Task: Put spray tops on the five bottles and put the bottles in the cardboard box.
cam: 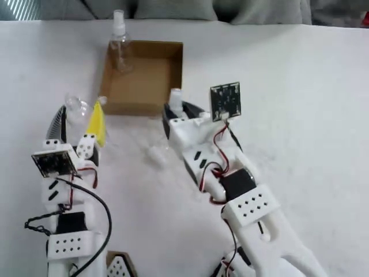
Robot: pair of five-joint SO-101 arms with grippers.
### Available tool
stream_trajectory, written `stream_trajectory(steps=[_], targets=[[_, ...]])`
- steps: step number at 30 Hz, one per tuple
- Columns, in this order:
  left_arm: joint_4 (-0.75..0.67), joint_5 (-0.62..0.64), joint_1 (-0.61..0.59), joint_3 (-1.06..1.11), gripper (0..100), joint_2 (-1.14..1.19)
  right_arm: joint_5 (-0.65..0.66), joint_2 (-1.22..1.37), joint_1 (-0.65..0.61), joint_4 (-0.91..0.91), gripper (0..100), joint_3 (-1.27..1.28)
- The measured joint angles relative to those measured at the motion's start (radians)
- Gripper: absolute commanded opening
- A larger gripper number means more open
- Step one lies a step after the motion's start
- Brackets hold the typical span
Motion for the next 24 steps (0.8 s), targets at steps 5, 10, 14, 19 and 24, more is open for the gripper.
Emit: stream_trajectory(steps=[5, 10, 14, 19, 24], targets=[[0.015, 0.0, 0.003, 0.0, 11, 0.0, 0.043, 0.0, -0.118, -0.252, 1.7, 0.0], [0.017, 0.0, 0.003, 0.0, 12, 0.0, 0.249, 0.011, -0.281, -0.358, 1.7, -0.068], [0.017, 0.0, 0.003, 0.0, 12, 0.0, 0.342, 0.092, -0.347, -0.368, 1.7, -0.236], [0.02, 0.0, 0.003, 0.0, 12, 0.0, 0.365, 0.261, -0.347, -0.327, 1.7, -0.526], [0.061, 0.0, 0.003, 0.0, 12, 0.0, 0.367, 0.431, -0.358, -0.175, 1.7, -0.842]])
